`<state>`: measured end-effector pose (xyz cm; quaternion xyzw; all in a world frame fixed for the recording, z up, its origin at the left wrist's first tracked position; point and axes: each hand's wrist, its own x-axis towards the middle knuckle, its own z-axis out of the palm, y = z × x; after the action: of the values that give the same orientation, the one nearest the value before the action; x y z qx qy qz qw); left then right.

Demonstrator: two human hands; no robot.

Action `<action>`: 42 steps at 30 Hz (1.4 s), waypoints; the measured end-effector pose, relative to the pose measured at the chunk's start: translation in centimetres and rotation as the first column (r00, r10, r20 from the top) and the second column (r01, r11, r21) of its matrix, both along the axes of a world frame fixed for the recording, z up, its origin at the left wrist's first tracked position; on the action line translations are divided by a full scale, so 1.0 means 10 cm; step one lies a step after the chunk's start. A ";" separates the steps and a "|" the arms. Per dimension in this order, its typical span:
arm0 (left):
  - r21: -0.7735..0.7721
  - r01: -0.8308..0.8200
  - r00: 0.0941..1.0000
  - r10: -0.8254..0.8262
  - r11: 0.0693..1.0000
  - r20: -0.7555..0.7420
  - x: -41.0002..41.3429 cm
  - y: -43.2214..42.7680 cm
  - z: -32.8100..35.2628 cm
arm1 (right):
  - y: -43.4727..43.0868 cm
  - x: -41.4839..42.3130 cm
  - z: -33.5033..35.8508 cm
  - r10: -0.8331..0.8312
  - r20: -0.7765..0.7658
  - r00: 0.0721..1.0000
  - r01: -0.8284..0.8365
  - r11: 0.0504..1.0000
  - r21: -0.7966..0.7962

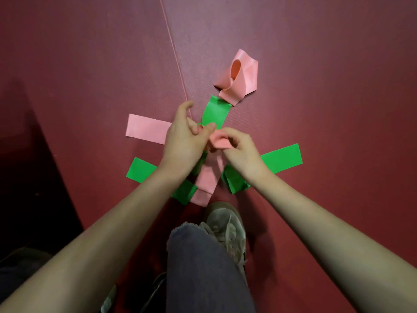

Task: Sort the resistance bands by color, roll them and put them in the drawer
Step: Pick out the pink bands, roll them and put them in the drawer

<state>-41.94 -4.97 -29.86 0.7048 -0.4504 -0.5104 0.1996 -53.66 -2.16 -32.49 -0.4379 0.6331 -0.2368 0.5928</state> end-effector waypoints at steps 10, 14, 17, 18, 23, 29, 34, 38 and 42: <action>0.190 0.030 0.968 0.019 0.981 -0.249 -0.04 -0.11 -0.06 | -0.30 -0.10 0.17 0.151 0.156 0.976 -0.188 0.947 0.259; 0.100 -0.008 0.980 0.028 0.995 -0.198 -0.02 -0.13 -0.10 | -0.49 -0.23 0.05 0.436 -0.274 0.857 -0.434 0.898 0.072; 0.030 -0.090 0.980 0.094 0.995 -0.173 -0.07 -0.14 -0.14 | -0.62 -0.28 0.04 0.120 -0.425 0.897 -0.243 0.938 -0.248; 0.018 -0.108 0.982 0.110 0.994 -0.154 -0.10 -0.13 -0.16 | -0.67 -0.28 0.03 0.113 -0.479 0.871 -0.275 0.918 -0.285; 0.027 -0.144 0.970 0.147 0.989 -0.193 -0.23 -0.13 -0.17 | -0.81 -0.34 -0.18 0.293 -0.731 0.616 -0.533 0.839 -0.113; 0.220 -0.147 0.920 0.215 0.964 -0.327 -0.23 -0.09 -0.09 | -0.93 -0.43 -0.18 0.294 -0.860 0.417 -0.595 0.804 -0.013; 0.311 0.011 0.933 0.102 0.950 -0.345 -0.19 -0.13 -0.02 | -0.88 -0.45 0.03 0.037 -0.799 0.600 -0.500 0.796 -0.339; 0.301 -0.079 0.880 0.208 0.950 -0.427 -0.20 -0.15 0.01 | -0.75 -0.43 0.23 -0.040 -0.682 0.730 -0.454 0.717 -0.529; 0.012 -0.160 0.925 0.154 0.987 -0.347 -0.18 -0.13 -0.04 | -0.58 -0.42 0.44 -0.110 -0.573 0.812 -0.388 0.631 -0.671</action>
<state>-43.78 -6.24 -30.28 0.6359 -0.3546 -0.6052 0.3218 -57.81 -8.00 -28.11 -0.7451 0.5801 -0.2912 0.1533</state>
